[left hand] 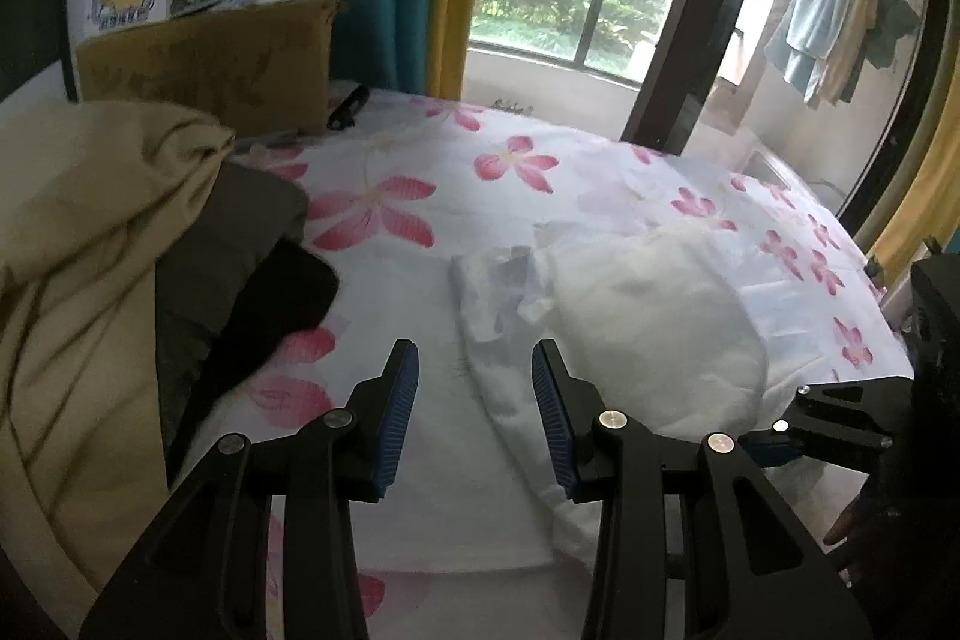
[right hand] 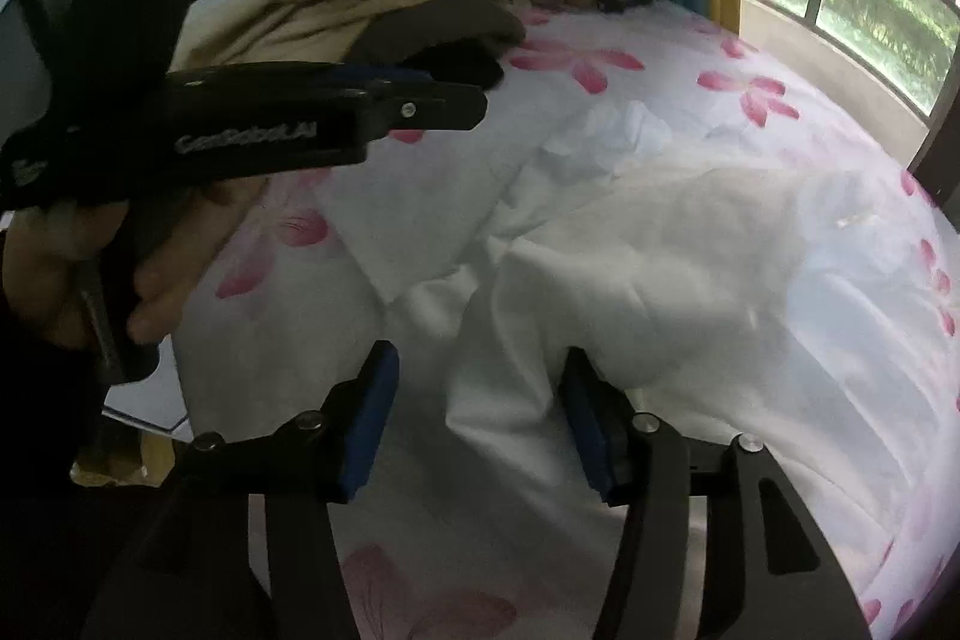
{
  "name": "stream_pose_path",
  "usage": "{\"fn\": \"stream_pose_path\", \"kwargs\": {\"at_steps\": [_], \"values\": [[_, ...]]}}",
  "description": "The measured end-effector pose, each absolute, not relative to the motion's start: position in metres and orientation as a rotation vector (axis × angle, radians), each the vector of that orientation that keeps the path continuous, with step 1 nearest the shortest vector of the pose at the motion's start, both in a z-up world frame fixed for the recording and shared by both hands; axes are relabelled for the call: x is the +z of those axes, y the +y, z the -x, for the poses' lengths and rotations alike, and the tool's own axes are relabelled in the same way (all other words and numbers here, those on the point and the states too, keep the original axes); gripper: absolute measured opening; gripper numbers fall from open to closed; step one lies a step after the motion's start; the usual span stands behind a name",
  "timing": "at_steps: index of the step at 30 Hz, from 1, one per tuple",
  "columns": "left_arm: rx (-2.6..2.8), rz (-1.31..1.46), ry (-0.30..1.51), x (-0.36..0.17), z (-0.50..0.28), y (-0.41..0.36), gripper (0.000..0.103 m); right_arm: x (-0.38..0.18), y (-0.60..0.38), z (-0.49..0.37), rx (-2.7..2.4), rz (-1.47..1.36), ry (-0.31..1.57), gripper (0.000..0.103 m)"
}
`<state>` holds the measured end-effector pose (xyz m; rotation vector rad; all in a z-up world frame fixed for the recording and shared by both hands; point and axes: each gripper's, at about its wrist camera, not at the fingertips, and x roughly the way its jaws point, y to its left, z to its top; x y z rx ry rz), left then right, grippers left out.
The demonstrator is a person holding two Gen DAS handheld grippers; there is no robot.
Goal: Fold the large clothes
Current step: 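Lower the white fabric onto the sheet and open the right gripper, then grasp a bunch of the white fabric with the left gripper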
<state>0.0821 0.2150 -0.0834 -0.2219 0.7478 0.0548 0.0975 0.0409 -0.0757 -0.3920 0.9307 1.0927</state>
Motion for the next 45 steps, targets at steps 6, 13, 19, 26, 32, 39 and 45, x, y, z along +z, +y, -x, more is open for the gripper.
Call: {"fn": "stream_pose_path", "kwargs": {"at_steps": [6,13,19,26,32,39,45], "values": [[-0.048,0.188,0.717,-0.063,-0.097,0.18,0.049,-0.051,-0.003,-0.097,1.037,0.308,0.855,0.056],[-0.223,0.119,0.733,-0.06,-0.131,0.119,0.05,-0.041,-0.073,-0.118,0.857,0.191,0.825,0.058],[-0.183,0.004,0.869,-0.096,-0.161,0.102,0.05,-0.059,-0.123,-0.137,0.677,0.126,0.868,0.058],[0.021,0.034,0.897,-0.109,-0.154,0.156,0.05,-0.073,-0.135,-0.156,0.648,0.081,0.902,0.058],[0.169,0.024,0.928,-0.117,-0.143,0.191,0.05,-0.081,-0.115,-0.175,0.665,0.089,0.897,0.058],[0.184,0.077,0.81,-0.084,-0.128,0.201,0.05,-0.087,-0.097,-0.172,0.671,0.132,0.88,0.065],[-0.055,0.068,0.891,-0.098,-0.132,0.158,0.05,-0.082,-0.103,-0.168,0.666,0.129,0.882,0.065]]}}
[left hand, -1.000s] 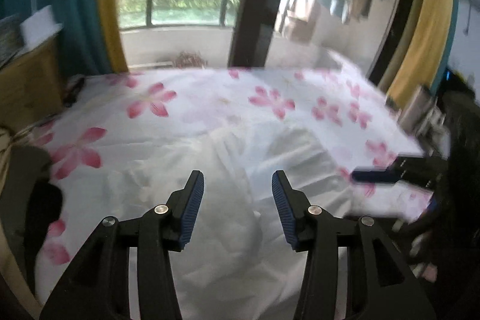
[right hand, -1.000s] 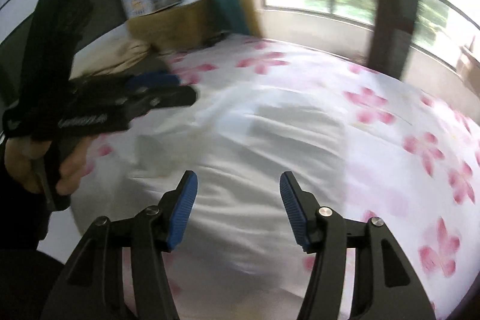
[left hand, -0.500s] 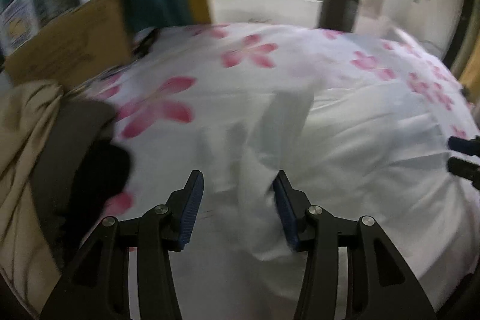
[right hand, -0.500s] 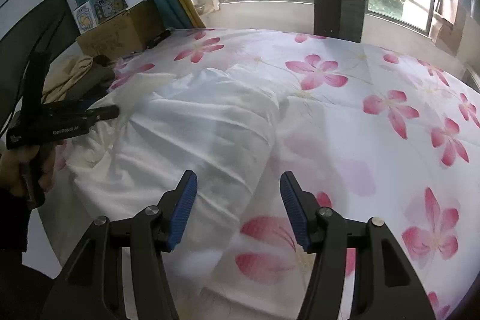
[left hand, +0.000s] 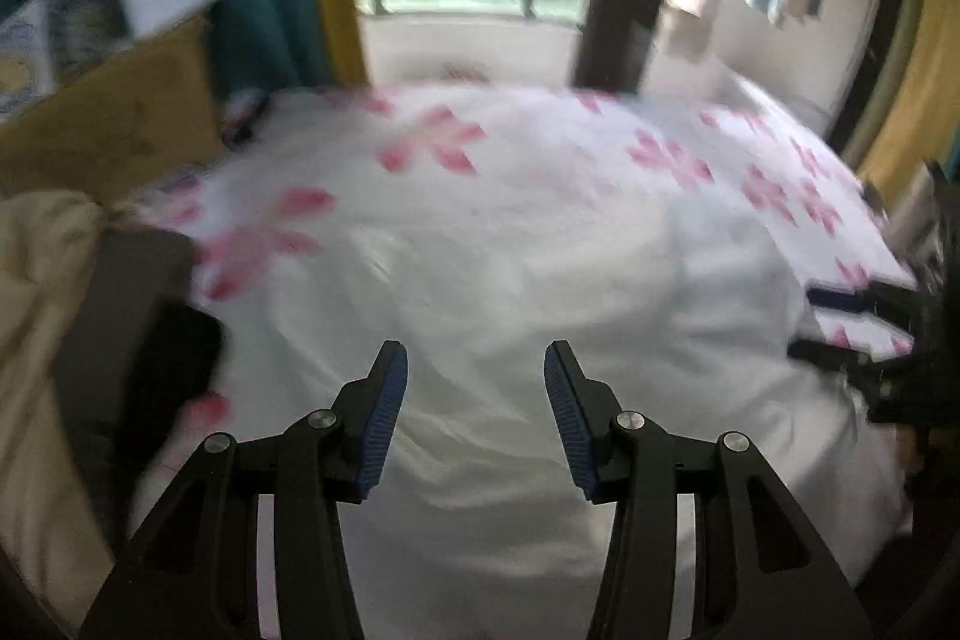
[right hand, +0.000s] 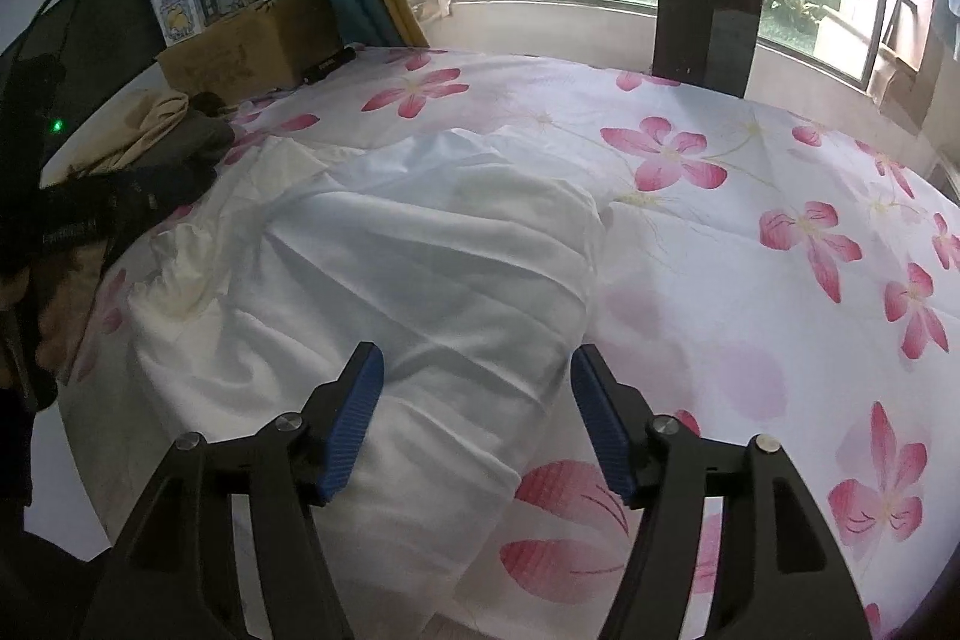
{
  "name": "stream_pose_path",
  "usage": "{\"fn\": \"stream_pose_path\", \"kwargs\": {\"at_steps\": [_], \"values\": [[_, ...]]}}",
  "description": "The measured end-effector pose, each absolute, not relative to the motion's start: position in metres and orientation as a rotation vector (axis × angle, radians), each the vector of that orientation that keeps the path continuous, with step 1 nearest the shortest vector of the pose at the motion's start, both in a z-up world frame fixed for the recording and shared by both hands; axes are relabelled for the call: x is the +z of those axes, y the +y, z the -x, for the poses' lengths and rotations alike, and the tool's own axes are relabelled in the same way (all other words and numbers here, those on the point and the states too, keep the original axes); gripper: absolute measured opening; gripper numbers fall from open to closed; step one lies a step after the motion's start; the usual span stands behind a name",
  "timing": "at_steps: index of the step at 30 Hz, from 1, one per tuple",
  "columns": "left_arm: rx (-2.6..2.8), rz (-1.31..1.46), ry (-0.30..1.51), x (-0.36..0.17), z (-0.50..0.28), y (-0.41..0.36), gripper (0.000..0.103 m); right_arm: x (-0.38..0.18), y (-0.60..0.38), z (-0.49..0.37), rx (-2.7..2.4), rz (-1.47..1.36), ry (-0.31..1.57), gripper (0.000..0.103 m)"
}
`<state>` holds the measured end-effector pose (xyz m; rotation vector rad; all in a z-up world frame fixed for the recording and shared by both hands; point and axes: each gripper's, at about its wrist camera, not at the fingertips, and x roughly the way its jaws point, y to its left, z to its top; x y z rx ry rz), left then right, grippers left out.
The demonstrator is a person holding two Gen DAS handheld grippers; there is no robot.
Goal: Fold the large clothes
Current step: 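Grasp a bunch of the white fabric with the left gripper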
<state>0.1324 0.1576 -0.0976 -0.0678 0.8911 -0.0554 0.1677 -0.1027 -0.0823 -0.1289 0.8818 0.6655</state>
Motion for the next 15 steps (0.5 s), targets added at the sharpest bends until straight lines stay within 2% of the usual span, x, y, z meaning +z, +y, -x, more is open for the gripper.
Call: {"fn": "stream_pose_path", "kwargs": {"at_steps": [3,7,8,9,11,15], "values": [[-0.068,0.074,0.967,-0.118,-0.133,0.152,0.05,-0.079,-0.107,-0.164,0.654,0.125,0.88,0.065],[-0.068,0.088,0.966,-0.127,-0.118,0.153,0.05,-0.079,-0.115,-0.16,0.642,0.107,0.89,0.065],[-0.069,0.095,0.963,-0.128,-0.114,0.154,0.047,-0.079,-0.117,-0.16,0.639,0.104,0.894,0.065],[-0.068,0.097,0.96,-0.129,-0.113,0.156,0.035,-0.08,-0.118,-0.159,0.637,0.1,0.899,0.066],[-0.051,0.099,0.952,-0.129,-0.107,0.16,0.02,-0.082,-0.12,-0.159,0.634,0.092,0.907,0.066],[-0.033,0.126,0.932,-0.126,-0.091,0.169,0.013,-0.085,-0.122,-0.161,0.62,0.057,0.949,0.068]]}}
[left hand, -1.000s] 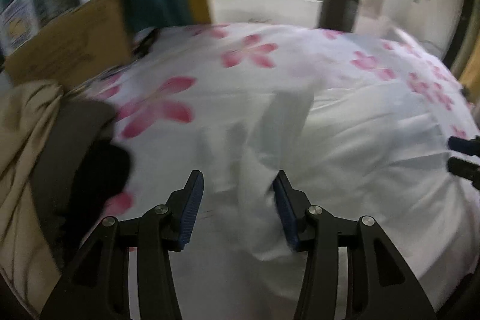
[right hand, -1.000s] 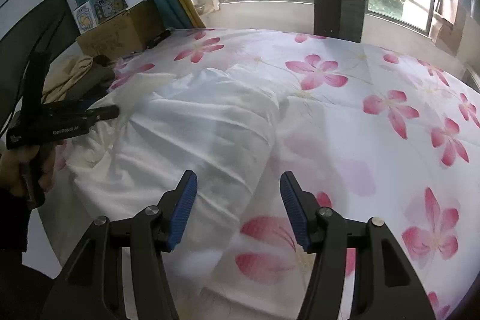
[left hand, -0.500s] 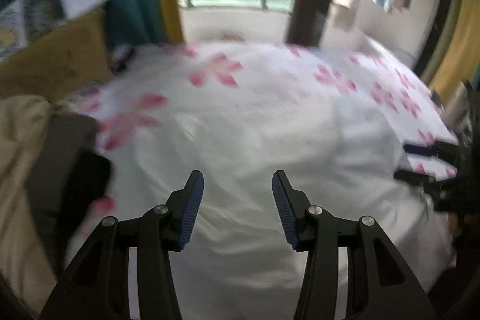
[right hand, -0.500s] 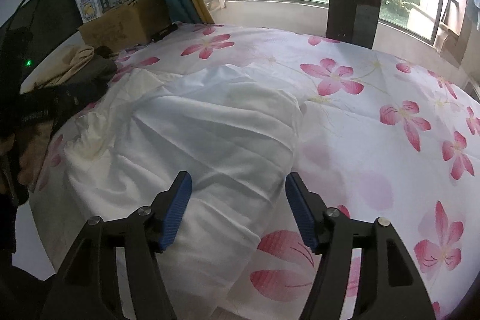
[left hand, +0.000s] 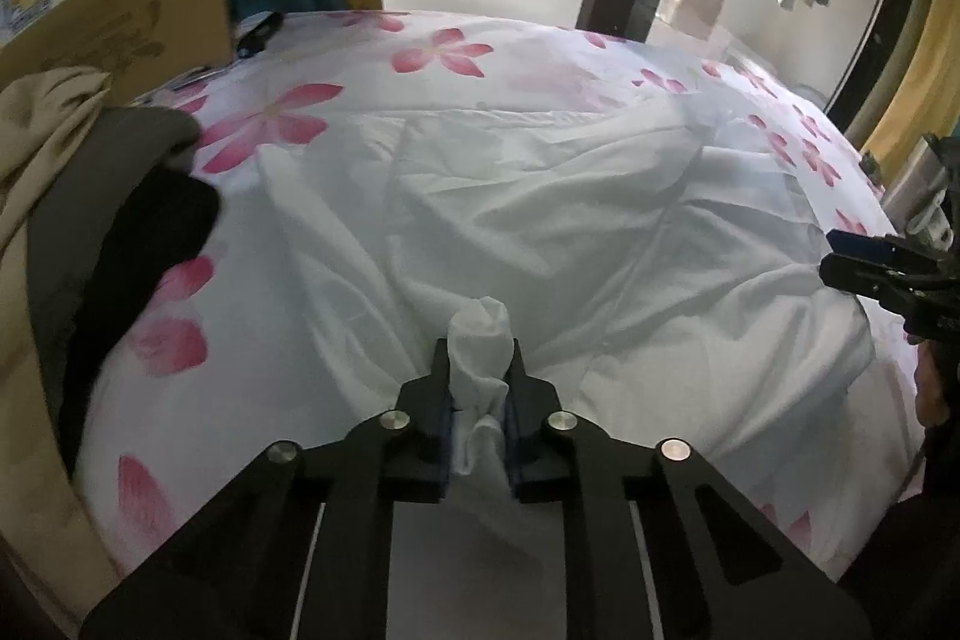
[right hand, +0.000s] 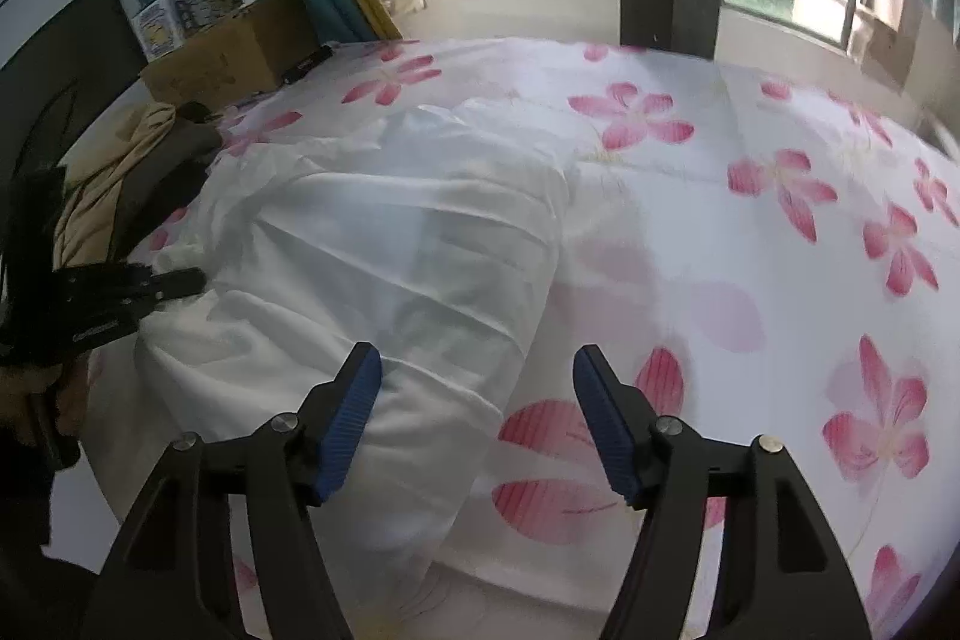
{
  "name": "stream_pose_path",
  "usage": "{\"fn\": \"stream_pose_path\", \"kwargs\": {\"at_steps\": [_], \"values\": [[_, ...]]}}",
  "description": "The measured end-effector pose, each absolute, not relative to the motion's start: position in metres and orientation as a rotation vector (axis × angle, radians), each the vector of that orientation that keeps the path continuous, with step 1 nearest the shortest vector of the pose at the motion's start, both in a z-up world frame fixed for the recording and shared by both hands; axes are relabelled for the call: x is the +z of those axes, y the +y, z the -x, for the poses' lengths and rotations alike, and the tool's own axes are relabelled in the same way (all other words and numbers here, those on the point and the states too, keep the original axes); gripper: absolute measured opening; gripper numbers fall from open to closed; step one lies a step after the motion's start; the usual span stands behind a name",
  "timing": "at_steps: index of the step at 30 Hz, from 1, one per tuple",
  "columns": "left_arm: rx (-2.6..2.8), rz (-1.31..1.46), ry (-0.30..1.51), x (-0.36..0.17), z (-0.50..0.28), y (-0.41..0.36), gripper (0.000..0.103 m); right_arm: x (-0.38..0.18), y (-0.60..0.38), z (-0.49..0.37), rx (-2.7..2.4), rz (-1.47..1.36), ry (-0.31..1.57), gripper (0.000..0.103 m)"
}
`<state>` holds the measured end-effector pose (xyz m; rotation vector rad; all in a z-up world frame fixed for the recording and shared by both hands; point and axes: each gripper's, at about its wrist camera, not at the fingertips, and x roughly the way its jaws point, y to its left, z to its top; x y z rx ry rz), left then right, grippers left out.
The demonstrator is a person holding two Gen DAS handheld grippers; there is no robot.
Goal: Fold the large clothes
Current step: 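Grasp a bunch of the white fabric with the left gripper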
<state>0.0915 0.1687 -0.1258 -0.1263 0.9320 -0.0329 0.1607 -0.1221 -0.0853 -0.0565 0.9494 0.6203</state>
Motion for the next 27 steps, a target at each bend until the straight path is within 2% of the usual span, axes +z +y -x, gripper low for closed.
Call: {"fn": "stream_pose_path", "kwargs": {"at_steps": [6,11,17,20,25,27], "values": [[-0.023,0.126,0.914,-0.121,-0.071,0.169,0.012,-0.088,-0.124,-0.155,0.612,0.039,0.976,0.075],[-0.024,0.128,0.883,-0.11,-0.055,0.169,0.012,-0.091,-0.123,-0.144,0.613,0.048,0.99,0.077],[-0.009,0.203,0.93,-0.124,-0.047,0.179,0.014,-0.096,-0.123,-0.131,0.613,0.037,1.009,0.078],[-0.005,0.238,0.927,-0.122,-0.043,0.184,0.02,-0.096,-0.123,-0.126,0.616,0.046,1.005,0.078],[0.007,0.255,0.92,-0.117,-0.037,0.191,0.025,-0.095,-0.125,-0.122,0.614,0.051,1.002,0.078],[0.016,0.261,0.913,-0.113,-0.034,0.194,0.035,-0.094,-0.124,-0.121,0.615,0.055,0.999,0.078]]}}
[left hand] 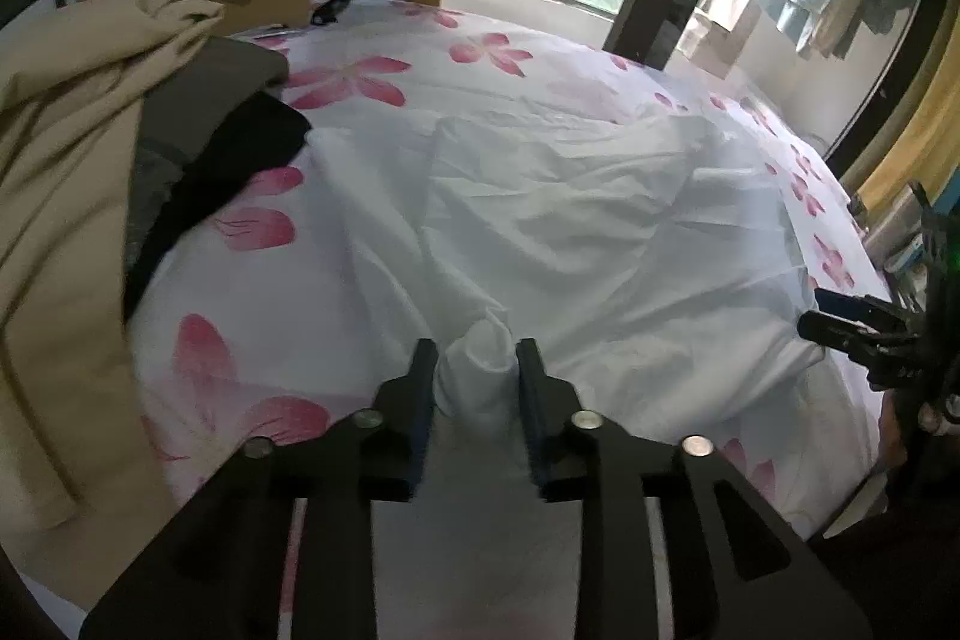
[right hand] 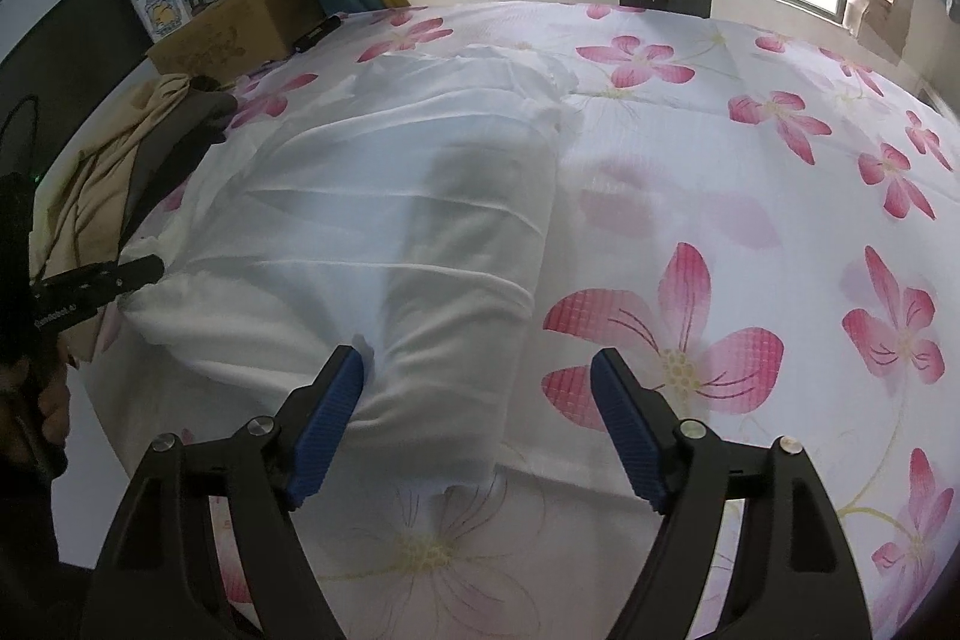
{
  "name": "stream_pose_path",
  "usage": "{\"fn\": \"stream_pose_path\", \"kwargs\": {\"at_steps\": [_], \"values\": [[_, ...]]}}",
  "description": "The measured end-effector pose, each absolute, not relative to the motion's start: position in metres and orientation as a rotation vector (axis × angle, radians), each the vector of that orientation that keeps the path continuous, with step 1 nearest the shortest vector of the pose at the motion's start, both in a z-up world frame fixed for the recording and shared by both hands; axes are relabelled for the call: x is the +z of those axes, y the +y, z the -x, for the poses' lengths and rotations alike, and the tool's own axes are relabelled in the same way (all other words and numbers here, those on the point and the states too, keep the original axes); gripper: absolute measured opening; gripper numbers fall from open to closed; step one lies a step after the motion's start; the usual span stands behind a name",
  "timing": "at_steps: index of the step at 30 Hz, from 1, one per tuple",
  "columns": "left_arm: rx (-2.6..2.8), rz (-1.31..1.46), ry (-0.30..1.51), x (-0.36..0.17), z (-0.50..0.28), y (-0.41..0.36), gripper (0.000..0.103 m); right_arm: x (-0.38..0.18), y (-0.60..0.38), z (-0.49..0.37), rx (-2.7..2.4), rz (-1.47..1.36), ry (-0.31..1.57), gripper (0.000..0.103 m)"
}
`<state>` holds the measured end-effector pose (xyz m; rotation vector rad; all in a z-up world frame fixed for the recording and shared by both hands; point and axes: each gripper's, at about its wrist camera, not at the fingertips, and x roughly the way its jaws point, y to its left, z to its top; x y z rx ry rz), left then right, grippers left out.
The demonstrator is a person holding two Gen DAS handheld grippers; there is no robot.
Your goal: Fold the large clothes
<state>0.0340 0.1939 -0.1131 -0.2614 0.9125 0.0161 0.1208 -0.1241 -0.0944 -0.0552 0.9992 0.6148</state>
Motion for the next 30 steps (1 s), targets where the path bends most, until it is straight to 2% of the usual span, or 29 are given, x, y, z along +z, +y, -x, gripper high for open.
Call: {"fn": "stream_pose_path", "kwargs": {"at_steps": [4,6,8,17,20,26,30], "values": [[0.03,0.282,0.875,-0.102,-0.03,0.205,0.04,-0.091,-0.124,-0.12,0.62,0.067,0.993,0.078],[0.044,0.288,0.857,-0.098,-0.031,0.211,0.053,-0.087,-0.125,-0.121,0.624,0.072,0.983,0.078],[0.052,0.298,0.846,-0.097,-0.036,0.217,0.057,-0.082,-0.127,-0.123,0.621,0.074,0.967,0.078],[0.029,0.315,0.92,-0.126,-0.078,0.234,0.063,-0.069,-0.139,-0.146,0.577,0.032,0.928,0.078],[-0.006,0.33,0.921,-0.129,-0.088,0.234,0.07,-0.069,-0.142,-0.154,0.567,0.021,0.929,0.078],[-0.27,0.468,0.912,-0.137,-0.106,0.22,0.072,-0.075,-0.141,-0.173,0.574,-0.008,0.931,0.078],[-0.354,0.521,0.907,-0.14,-0.116,0.209,0.08,-0.085,-0.134,-0.184,0.6,-0.026,0.947,0.078]]}}
